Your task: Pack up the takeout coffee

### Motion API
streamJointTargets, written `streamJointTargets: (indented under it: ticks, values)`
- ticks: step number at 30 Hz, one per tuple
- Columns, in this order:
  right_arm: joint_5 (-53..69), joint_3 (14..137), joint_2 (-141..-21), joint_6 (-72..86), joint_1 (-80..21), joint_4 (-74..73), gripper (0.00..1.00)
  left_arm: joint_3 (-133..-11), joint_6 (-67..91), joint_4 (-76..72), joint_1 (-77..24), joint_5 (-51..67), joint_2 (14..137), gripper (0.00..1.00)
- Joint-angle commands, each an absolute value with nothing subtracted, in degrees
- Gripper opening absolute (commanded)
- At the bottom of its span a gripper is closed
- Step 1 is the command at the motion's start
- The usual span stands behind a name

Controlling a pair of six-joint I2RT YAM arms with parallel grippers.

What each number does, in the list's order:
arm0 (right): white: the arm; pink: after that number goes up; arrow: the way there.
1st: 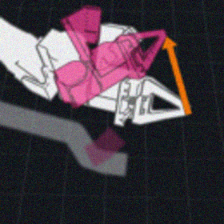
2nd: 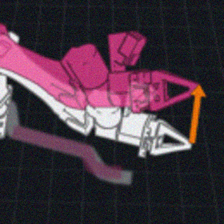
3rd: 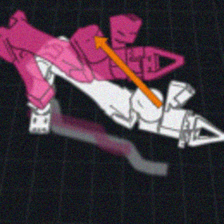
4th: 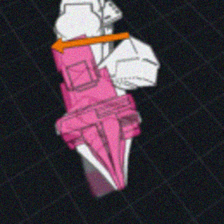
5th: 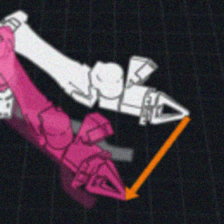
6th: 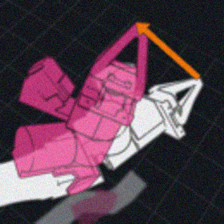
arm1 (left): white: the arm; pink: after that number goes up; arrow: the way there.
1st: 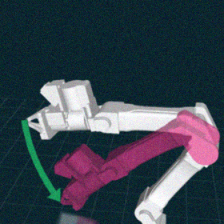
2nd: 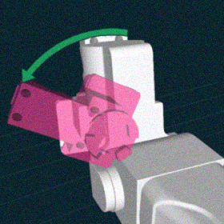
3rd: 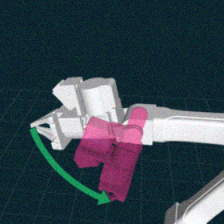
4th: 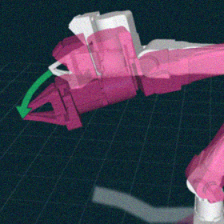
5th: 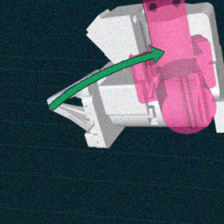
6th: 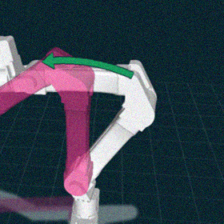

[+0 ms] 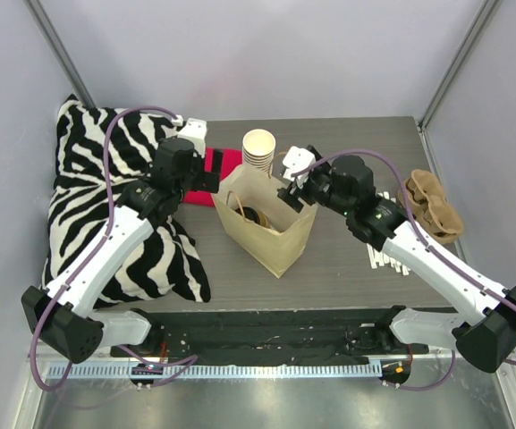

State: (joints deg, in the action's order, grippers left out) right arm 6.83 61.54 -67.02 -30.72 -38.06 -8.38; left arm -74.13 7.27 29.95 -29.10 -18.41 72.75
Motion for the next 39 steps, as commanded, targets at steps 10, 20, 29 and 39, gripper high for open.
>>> streamJointTargets:
  ticks: [10,20,29,39]
  values:
    - [4.06,79.97,-65.92,-15.75,-37.97,-14.15,0.91,-75.93,10.18,30.31,-27.60,-20.48,69.96,1.00]
    - [-11.96,85.44,-65.30,2.17,-24.72,-33.65,0.90,-81.83,14.85,37.70,-18.02,-8.45,69.79,1.00]
    - [-5.11,76.66,-72.25,2.46,-10.90,-46.76,0.66,-78.75,14.59,40.25,-9.85,7.55,65.04,1.00]
    - [2.89,72.24,-86.29,-3.95,-5.89,-43.24,0.51,-77.35,14.41,43.07,-7.03,12.22,65.83,1.00]
